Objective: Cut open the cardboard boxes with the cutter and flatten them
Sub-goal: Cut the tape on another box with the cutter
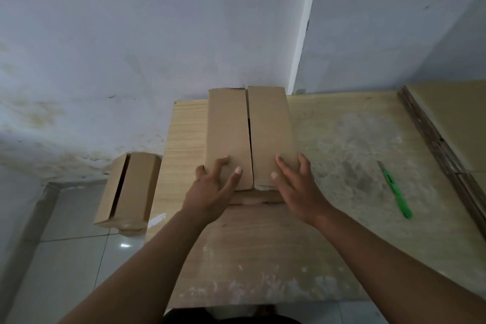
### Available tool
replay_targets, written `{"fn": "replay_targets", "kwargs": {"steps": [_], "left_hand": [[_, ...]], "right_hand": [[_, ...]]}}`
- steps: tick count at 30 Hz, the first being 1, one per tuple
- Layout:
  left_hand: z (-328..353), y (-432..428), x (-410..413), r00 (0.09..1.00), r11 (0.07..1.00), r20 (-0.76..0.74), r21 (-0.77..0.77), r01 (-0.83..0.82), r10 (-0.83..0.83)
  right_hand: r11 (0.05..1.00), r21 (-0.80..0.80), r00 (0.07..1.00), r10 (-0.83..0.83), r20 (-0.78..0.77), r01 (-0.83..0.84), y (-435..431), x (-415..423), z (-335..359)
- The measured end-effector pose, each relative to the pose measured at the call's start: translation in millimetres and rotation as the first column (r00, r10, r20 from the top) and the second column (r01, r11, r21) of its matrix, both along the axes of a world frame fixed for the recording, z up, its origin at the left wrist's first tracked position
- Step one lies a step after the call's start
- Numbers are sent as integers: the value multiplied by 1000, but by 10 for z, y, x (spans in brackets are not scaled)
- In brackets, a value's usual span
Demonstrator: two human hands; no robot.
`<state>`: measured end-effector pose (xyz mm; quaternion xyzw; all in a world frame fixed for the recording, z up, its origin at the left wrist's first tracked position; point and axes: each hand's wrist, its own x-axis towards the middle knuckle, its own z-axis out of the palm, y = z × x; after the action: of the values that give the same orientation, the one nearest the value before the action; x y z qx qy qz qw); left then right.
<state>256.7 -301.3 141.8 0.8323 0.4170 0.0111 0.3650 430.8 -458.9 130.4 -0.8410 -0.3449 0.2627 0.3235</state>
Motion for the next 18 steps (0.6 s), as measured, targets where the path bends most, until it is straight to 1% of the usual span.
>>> {"fn": "replay_targets", "kwargs": {"steps": [2, 3, 4, 6, 7, 8, 10, 11, 14, 16, 17, 18], "left_hand": [[45, -63, 221, 991, 994, -73, 17, -107, 108], [58, -98, 321, 981, 989, -130, 48, -137, 142], [72, -133, 399, 969, 985, -189, 89, -146, 160], [62, -170, 475, 949, 978, -254, 145, -151, 184], [42, -166, 482, 948, 976, -255, 149, -156, 190], [18, -156, 475, 949, 977, -251, 142, -156, 188], [-12, -127, 436, 956, 982, -247, 140, -126, 158], [-31, -113, 422, 959, 983, -247, 150, -103, 138], [-49, -103, 376, 966, 982, -228, 168, -83, 121], [-35, -93, 339, 971, 983, -209, 162, -80, 114], [-16, -87, 325, 976, 986, -192, 149, -72, 101], [4, -71, 306, 981, 990, -175, 124, -63, 85]], "right_hand": [[970, 146, 981, -195, -23, 196, 86, 56, -40], [946, 172, 962, -273, -29, 274, 110, 96, -63], [921, 183, 939, -338, -54, 342, 116, 134, -79], [874, 143, 877, -430, -216, 464, 72, 171, -65], [867, 113, 849, -435, -300, 485, 47, 178, -65], [884, 89, 844, -402, -355, 459, 27, 178, -80], [924, 58, 843, -317, -434, 377, 9, 126, -107], [922, 71, 830, -307, -466, 380, 7, 99, -123], [854, 217, 786, -298, -542, 473, -43, 16, -138], [814, 282, 748, -255, -612, 507, -93, -24, -82], [813, 299, 749, -231, -621, 499, -131, -39, -41], [821, 308, 771, -228, -595, 480, -151, -19, -37]]}}
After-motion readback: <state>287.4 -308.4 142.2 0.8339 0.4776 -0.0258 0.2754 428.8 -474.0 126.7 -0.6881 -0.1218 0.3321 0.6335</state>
